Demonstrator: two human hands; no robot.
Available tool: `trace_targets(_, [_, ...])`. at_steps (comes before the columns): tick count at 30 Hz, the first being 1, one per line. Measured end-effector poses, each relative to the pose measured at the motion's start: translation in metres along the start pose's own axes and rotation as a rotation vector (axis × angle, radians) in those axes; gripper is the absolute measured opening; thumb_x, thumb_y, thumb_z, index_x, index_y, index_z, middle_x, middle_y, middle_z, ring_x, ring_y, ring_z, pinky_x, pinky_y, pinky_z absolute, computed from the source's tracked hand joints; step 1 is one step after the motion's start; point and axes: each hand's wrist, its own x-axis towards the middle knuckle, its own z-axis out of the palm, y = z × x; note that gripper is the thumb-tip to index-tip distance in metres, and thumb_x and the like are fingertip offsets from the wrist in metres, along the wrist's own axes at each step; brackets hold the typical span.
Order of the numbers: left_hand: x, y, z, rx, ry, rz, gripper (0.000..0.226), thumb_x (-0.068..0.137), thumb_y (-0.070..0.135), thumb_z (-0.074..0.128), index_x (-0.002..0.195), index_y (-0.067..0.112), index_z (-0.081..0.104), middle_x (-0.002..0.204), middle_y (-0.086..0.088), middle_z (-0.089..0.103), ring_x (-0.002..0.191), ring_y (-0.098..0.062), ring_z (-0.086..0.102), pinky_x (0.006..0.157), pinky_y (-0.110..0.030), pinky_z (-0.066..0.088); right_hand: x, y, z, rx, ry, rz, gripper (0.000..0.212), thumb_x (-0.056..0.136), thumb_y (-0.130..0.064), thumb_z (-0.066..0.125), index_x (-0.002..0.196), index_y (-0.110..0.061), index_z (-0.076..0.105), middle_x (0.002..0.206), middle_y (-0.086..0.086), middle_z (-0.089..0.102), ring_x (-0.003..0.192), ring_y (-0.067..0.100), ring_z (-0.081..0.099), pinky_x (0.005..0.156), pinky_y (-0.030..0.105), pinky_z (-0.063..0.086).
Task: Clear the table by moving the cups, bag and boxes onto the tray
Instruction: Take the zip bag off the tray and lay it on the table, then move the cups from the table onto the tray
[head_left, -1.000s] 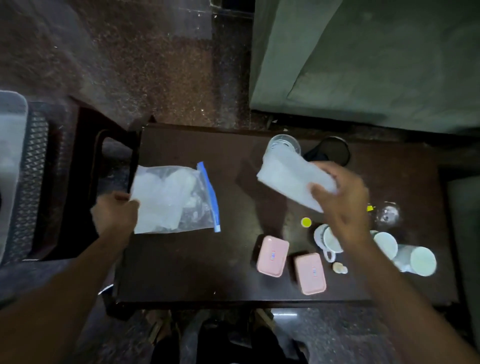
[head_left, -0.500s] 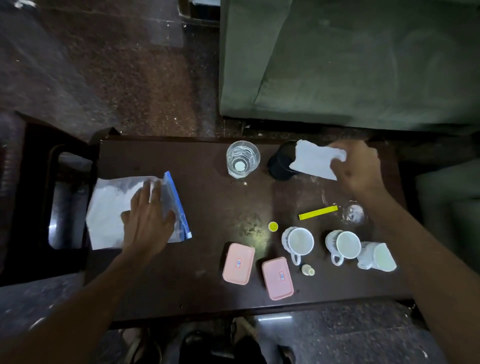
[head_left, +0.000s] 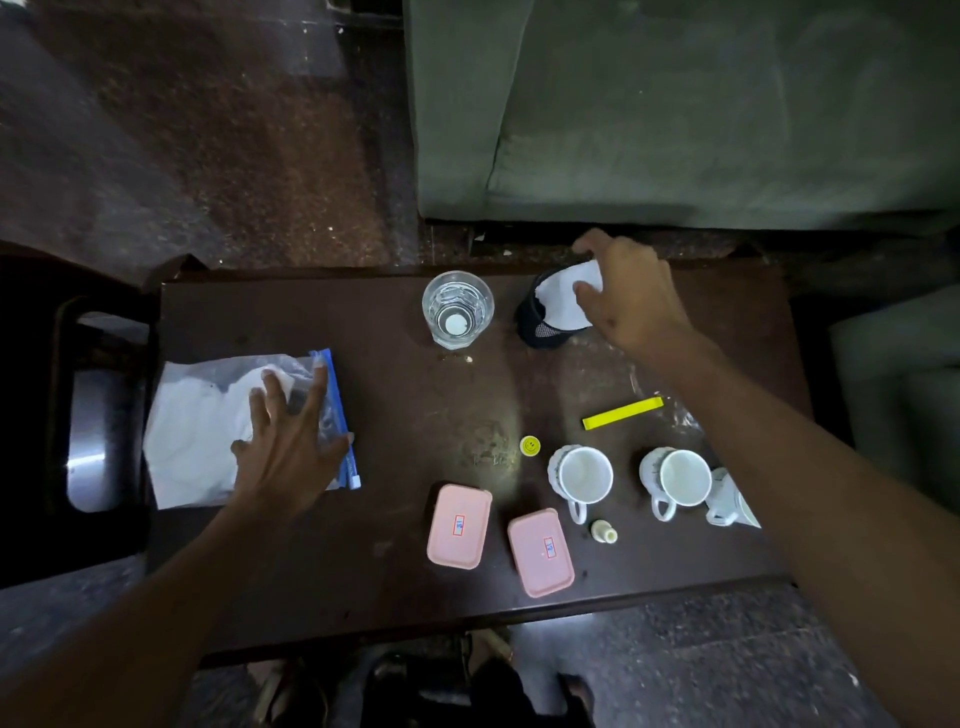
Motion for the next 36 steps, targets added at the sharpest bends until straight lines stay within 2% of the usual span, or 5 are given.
trace_targets(3, [0.002,0.003,0.002,0.020,0.003,-0.003,0.093,0.102,0.058,0.057,0.169,0.044,-0.006,0.175,-0.018,-0.015,0.163,-0.045,-0.007,0.111,-0.079,0.033,-0.001,0.004,0.001,0.073,0.107,-0.001,0.037,0.091,-0.012,0.063,0.127,-0.021,0.065,0.122,0.011,0.065,0.109,0.039,0.064,0.085,0.040,0.050])
trace_targets(8, [0.000,0.007,0.005,0.050,0.005,-0.016,0.094,0.102,0.062,0.053,0.169,0.041,-0.011,0.174,-0.020,-0.020,0.162,-0.048,-0.010,0.112,-0.080,0.032,-0.010,0.013,0.015,0.111,0.021,-0.060,0.030,0.095,-0.008,0.061,0.122,-0.014,0.071,0.128,0.011,0.067,0.117,0.037,0.062,0.093,0.043,0.050])
trace_targets(17, [-0.026,0.021,0.004,-0.051,0.179,-0.004,0.084,0.104,0.059,0.049,0.170,0.039,0.001,0.177,-0.018,-0.011,0.164,-0.043,-0.008,0.117,-0.079,0.021,-0.052,0.047,-0.001,0.273,0.424,-0.022,0.029,0.096,-0.023,0.060,0.121,-0.014,0.070,0.121,0.004,0.071,0.111,0.022,0.065,0.096,0.030,0.046])
trace_targets(26, [-0.076,0.085,0.031,-0.079,0.224,0.193,0.093,0.099,0.056,0.058,0.170,0.034,0.002,0.178,-0.016,0.009,0.165,-0.035,0.010,0.120,-0.070,0.027,-0.162,0.123,0.030,0.233,0.294,0.220,0.040,0.088,-0.001,0.062,0.125,-0.017,0.064,0.119,0.010,0.069,0.108,0.034,0.065,0.093,0.041,0.050])
trace_targets(36, [-0.107,0.192,0.074,0.061,0.097,0.469,0.102,0.086,0.039,0.070,0.170,0.028,0.013,0.173,-0.011,0.025,0.161,-0.027,0.023,0.118,-0.056,0.029,-0.217,0.158,0.060,0.000,-0.048,0.084,0.084,0.064,0.004,0.083,0.141,-0.013,0.055,0.132,0.012,0.064,0.116,0.041,0.056,0.093,0.049,0.047])
